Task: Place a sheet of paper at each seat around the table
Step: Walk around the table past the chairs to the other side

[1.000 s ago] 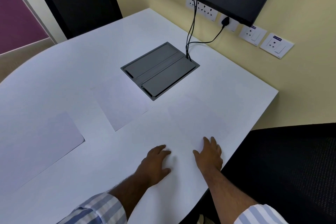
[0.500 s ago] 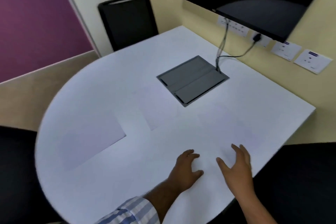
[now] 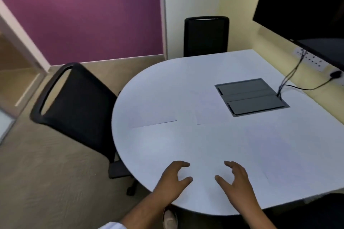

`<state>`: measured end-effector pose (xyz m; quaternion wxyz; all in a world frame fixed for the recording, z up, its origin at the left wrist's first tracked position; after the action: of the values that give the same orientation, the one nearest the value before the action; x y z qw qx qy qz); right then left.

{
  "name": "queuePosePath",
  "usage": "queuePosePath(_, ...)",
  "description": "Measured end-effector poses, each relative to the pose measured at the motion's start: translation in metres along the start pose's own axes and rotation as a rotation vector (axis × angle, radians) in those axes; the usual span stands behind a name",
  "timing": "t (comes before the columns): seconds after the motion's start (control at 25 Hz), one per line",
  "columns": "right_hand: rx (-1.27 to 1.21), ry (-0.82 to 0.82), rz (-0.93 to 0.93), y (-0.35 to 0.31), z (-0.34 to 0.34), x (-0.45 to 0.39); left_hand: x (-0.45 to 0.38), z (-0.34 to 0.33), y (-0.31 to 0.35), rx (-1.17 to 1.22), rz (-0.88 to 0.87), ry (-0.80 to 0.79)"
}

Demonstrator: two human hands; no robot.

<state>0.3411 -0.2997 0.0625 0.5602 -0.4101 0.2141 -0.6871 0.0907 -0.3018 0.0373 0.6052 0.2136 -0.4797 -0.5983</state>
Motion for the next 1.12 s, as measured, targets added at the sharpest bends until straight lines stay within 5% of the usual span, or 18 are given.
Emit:
queuePosePath(0.48, 0.156, -0.262, 0.298, -0.188, -0.185, 0.061, 0.154, 0.205, -0.109, 0.143, 0.068, 0.298)
queuePosePath(0.8, 0.086, -0.193, 0.400, -0.340, -0.320, 0.076, 0.205, 0.405, -0.157, -0.025, 0.007, 0.390)
queuePosePath(1.12, 0.135, -0.119, 0.447, -0.435, -0.377, 0.045, 0.187, 0.513, -0.182, -0.126, -0.048, 0.473)
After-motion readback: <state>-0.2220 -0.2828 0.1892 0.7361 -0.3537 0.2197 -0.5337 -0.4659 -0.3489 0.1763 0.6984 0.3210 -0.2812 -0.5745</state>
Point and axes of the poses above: each hand's wrist, its own x-axis away from the middle knuckle, its own z-axis out of the back of the hand, y = z × x, the point moved 5 cm from there along -x, towards the middle knuckle, and after that the axes turned 5 degrees about -y, right-handed, at the moved point
